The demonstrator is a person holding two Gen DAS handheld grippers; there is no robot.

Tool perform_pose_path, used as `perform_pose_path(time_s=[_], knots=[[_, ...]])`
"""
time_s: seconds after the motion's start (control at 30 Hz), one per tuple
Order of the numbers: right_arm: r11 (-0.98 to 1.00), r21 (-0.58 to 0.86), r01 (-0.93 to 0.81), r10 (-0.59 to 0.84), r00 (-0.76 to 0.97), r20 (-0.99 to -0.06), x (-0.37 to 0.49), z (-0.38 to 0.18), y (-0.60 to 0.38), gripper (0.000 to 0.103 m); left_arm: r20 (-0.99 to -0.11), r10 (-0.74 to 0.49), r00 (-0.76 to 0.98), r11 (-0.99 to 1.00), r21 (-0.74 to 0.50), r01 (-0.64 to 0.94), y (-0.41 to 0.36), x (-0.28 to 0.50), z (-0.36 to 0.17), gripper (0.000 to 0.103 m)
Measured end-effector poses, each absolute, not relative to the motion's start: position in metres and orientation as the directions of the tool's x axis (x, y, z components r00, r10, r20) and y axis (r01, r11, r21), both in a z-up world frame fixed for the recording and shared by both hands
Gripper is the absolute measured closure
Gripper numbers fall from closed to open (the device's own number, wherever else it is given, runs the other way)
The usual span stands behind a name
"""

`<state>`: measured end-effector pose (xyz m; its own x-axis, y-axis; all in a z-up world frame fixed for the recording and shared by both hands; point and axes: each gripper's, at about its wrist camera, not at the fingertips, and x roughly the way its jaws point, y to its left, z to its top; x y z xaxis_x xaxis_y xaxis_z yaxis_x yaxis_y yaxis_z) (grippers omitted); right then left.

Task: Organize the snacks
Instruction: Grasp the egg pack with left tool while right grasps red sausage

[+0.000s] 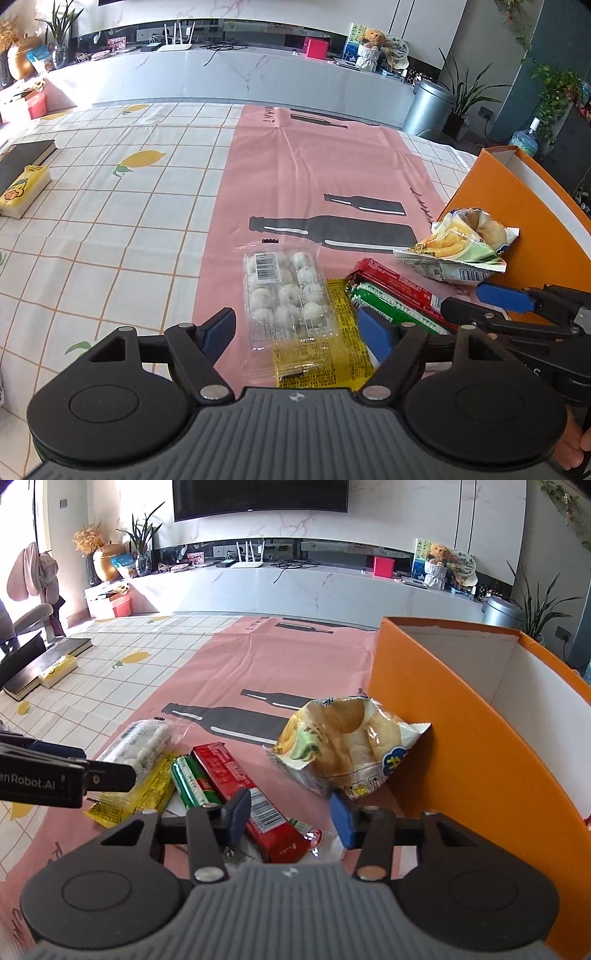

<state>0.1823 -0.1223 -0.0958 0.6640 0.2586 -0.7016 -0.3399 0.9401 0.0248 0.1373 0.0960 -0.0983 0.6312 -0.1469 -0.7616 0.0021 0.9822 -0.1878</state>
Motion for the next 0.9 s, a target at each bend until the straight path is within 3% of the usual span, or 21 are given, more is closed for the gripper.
perform_pose_path(time_s=[0.33, 0.6, 0.9], knots=[[0.89, 0.132, -0.437, 0.393, 0.586, -0.708, 0.174, -0.104, -0.11, 0.058, -0.78, -0.12, 0.615, 0.988, -0.154, -0.003, 0.091, 0.155, -0.111, 0.015], [0.889, 0.14, -0.436, 0.399, 0.586, -0.705, 0.19, -0.105, -0.1, 0.058, -0.789, -0.118, 0.603, 0.989, -0.145, 0.003, 0.093, 0.162, -0.115, 0.015], [0.896, 0.152, -0.418, 0.391, 0.578, -0.717, 0.204, -0.112, -0.095, 0.078, -0.78, -0.137, 0.611, 0.987, -0.157, 0.02, 0.095, 0.161, -0.116, 0.033]])
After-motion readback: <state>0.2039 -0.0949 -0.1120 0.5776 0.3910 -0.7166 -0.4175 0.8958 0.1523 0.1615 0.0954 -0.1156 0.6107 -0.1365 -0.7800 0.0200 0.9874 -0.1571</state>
